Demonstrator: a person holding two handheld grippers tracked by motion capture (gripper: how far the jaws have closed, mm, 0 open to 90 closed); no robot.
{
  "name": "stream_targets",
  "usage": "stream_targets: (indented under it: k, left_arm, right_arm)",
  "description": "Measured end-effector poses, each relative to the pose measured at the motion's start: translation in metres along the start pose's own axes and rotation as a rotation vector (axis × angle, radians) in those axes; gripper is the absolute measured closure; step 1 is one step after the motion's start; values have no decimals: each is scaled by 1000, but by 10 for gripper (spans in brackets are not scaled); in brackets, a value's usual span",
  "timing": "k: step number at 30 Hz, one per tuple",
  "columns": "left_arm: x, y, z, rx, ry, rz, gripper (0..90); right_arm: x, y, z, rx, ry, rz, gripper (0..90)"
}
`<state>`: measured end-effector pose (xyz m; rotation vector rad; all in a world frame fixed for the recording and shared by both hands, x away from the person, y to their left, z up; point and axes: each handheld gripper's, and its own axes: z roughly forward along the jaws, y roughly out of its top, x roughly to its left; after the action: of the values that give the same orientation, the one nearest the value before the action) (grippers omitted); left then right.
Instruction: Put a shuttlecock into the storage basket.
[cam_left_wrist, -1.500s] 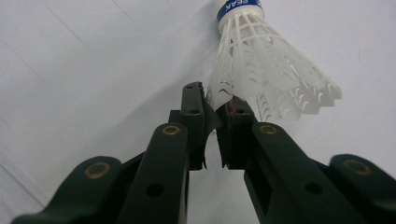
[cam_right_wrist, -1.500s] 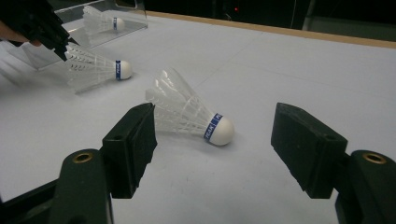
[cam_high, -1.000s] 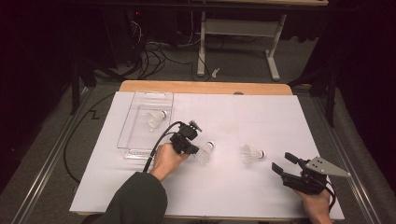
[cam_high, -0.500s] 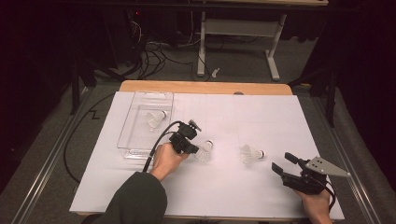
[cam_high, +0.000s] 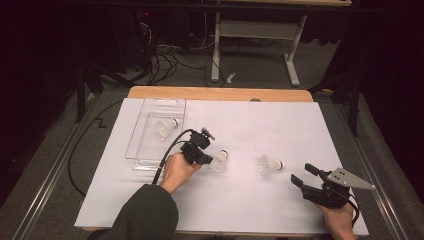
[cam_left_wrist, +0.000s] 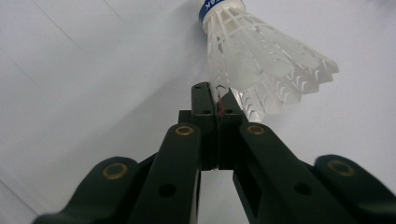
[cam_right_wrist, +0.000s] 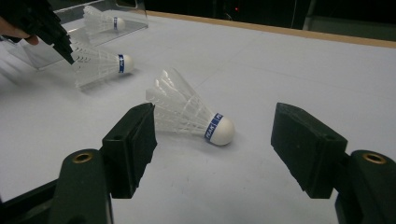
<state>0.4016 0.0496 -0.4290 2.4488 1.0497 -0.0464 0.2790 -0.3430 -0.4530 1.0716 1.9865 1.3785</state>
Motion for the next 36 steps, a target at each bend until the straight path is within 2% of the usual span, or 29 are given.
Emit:
stream_targets:
  k: [36]
  left_arm:
    - [-5, -7, -25, -106, -2, 18, 897]
  right_arm:
    - [0, 0, 0, 3, -1, -4, 313]
